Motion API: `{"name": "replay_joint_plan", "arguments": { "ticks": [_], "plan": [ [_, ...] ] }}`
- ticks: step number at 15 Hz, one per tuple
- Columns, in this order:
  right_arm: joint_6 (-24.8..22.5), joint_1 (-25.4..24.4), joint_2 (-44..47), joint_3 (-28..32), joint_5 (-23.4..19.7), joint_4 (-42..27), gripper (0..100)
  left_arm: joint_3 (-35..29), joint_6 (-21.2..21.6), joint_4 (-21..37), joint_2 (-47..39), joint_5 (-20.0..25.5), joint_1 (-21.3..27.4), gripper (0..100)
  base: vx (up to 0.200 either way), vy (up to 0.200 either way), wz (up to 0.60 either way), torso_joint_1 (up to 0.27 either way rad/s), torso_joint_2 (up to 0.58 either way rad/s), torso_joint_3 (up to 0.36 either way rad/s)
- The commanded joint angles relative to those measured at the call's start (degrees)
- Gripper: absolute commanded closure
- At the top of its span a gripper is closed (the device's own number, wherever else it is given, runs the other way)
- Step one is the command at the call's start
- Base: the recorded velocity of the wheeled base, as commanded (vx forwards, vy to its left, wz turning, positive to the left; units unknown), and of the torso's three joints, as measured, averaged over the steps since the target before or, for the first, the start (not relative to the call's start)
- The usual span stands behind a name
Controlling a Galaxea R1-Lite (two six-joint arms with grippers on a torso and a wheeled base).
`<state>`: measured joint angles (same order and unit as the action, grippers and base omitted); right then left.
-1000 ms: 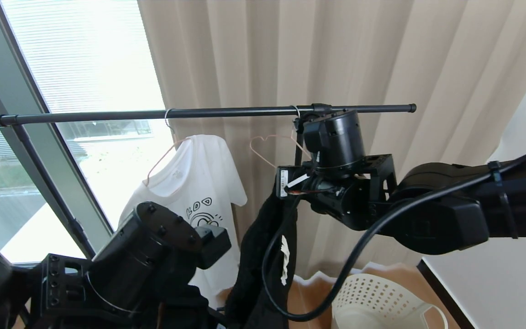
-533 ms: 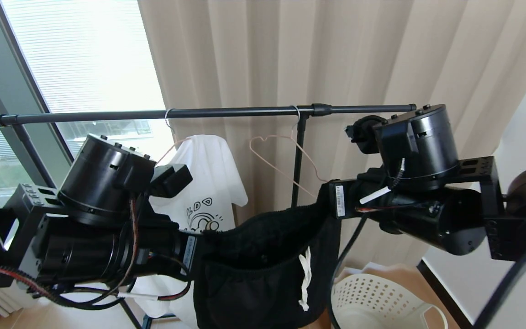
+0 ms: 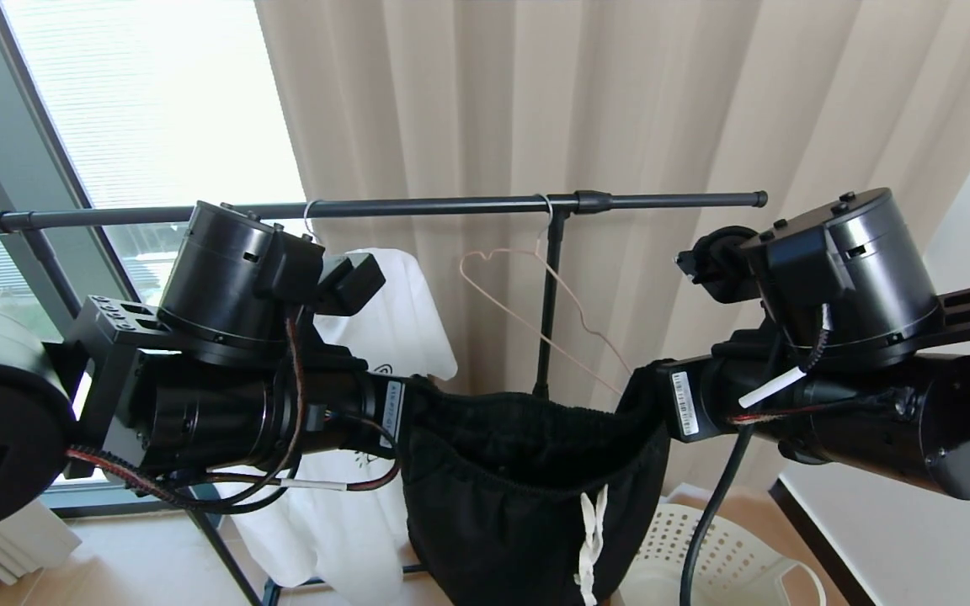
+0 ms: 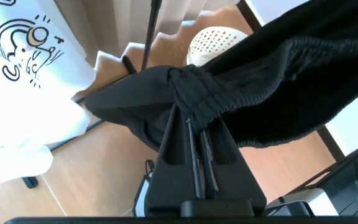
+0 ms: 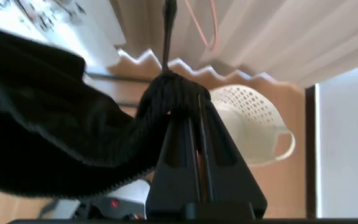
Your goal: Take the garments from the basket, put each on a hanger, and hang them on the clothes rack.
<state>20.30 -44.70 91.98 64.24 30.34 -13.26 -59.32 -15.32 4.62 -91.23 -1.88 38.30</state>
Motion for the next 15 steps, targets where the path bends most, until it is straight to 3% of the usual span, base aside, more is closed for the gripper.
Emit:
{"name": "replay_joint_plan", "arguments": {
  "ticks": [1,5,6,8,10,14,15],
  "plan": [
    [-0.08,-0.65,0.40,-0.52,-0.02,-0.62,100,-0.01,-0.23,-0.75,-0.35,-0.14,0.63,100,0.000,0.000,0.00,0.000,0.00,0.000],
    [-2.46,-1.53,-0.13,-3.86,0.33,-3.35,100,-0.27,-3.57,-2.16,-0.35,-2.34,1.60,100,0.000,0.000,0.00,0.000,0.00,0.000],
    [-2.89,-1.53,-0.13,-4.65,0.42,-3.61,0,-0.45,-4.01,-2.77,-0.35,-2.43,1.60,100,0.000,0.000,0.00,0.000,0.00,0.000],
    [-6.85,-1.53,-0.66,-7.38,0.33,-3.70,0,-0.36,-5.07,-4.88,-0.35,-2.52,1.51,100,0.000,0.000,0.00,0.000,0.00,0.000],
    [-14.41,-1.79,-2.42,-12.83,-0.64,-2.29,0,-0.62,-6.56,-5.94,-0.17,-2.69,1.51,100,0.000,0.000,0.00,0.000,0.00,0.000],
    [-22.23,-3.72,-2.68,-21.53,-7.67,9.31,0,-0.45,-7.53,-9.89,0.00,-3.48,1.51,100,0.000,0.000,0.00,0.000,0.00,0.000],
    [-22.23,-3.72,-2.68,-21.53,-7.67,9.31,0,-0.45,-7.53,-9.89,0.00,-3.48,1.51,100,0.000,0.000,0.00,0.000,0.00,0.000]
  ]
}}
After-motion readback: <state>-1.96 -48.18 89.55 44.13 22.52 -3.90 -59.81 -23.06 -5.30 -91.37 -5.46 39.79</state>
